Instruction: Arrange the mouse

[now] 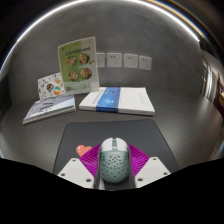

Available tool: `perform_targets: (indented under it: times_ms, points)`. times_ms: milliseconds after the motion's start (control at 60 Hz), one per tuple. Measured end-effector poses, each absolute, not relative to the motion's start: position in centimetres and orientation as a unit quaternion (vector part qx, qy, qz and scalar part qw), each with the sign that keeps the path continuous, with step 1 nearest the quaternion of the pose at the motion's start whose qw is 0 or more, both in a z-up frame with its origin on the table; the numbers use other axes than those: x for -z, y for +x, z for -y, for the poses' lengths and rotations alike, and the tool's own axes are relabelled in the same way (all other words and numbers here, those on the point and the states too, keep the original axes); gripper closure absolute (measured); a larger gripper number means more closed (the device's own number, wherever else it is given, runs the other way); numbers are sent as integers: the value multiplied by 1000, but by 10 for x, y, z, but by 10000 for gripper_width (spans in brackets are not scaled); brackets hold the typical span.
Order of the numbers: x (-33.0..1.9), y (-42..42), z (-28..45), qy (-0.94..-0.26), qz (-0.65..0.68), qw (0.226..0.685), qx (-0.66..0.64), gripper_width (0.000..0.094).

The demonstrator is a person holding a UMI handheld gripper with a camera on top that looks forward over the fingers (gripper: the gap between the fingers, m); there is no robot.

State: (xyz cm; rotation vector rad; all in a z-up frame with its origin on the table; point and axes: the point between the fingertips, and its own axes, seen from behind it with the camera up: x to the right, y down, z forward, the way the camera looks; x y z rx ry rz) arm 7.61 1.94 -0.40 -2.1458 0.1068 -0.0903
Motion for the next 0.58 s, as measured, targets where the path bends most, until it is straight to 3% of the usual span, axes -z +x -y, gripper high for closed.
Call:
perform_targets:
  times_ms: [133, 150, 233, 267, 583]
  points:
    - [7, 76, -20, -885, -48, 461, 41, 391]
    - [5, 77, -18, -885, -51, 460, 44, 277]
    - [-6, 78, -2, -881, -67, 463, 62, 36]
    - [-12, 74, 8, -879, -72, 465, 68, 104]
    - [-44, 12, 145, -871, -143, 466, 57, 88]
